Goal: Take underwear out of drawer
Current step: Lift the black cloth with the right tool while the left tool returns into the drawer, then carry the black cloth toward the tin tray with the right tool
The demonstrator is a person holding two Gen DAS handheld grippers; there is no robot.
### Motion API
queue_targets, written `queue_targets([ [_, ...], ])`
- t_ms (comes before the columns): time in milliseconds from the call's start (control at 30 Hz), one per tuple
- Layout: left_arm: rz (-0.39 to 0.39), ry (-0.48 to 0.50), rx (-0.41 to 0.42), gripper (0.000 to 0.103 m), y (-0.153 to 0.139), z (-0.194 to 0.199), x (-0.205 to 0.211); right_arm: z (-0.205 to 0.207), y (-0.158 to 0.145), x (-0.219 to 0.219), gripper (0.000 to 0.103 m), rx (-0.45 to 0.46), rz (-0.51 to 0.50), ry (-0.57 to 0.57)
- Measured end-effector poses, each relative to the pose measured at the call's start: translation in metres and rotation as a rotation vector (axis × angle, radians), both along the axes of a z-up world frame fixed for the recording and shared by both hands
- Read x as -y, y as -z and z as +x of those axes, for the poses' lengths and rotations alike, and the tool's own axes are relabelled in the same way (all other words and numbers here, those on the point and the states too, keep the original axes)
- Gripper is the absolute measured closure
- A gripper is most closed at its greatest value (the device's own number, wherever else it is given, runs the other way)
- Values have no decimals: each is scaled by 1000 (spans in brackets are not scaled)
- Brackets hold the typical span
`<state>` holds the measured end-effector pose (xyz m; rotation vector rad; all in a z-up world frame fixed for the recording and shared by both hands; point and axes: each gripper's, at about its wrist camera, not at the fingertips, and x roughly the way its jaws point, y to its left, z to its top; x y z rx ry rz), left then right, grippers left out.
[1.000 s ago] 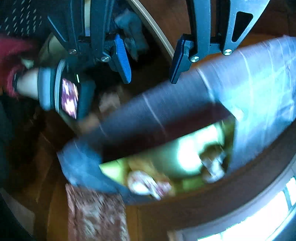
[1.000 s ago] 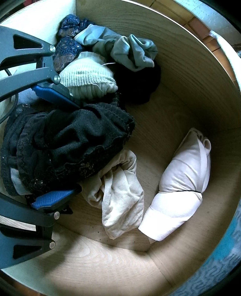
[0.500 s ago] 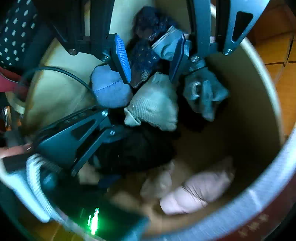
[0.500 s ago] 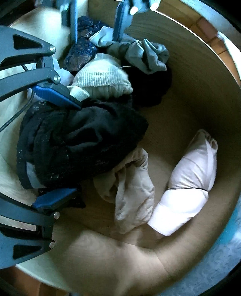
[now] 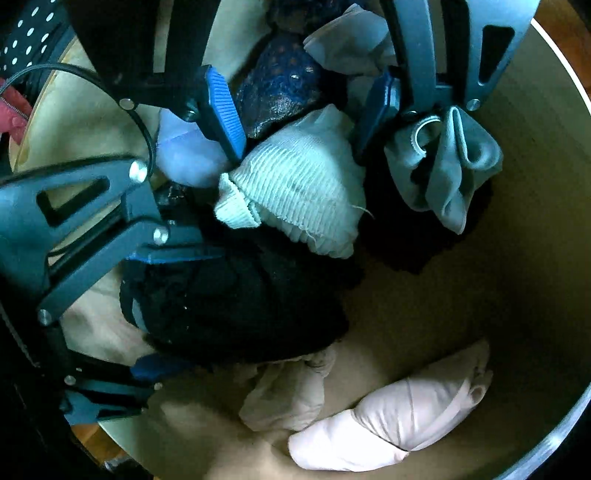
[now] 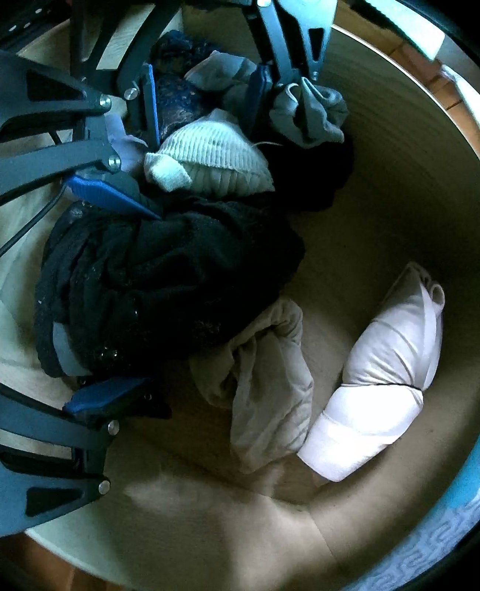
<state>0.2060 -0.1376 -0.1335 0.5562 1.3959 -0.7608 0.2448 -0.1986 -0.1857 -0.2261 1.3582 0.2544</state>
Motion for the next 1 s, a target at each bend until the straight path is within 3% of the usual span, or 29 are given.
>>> queue_targets([
  [133,-46,-38,-21,43,0,4,-18,-4,-5,13,34,18,30,19],
  [600,-27,-30,20,42,11,-4,-16,-40,-65,43,40,84,200,113],
  [1000,-1,-18,23,42,14,-6,-3,-76,-135,69,40,176,209,161],
])
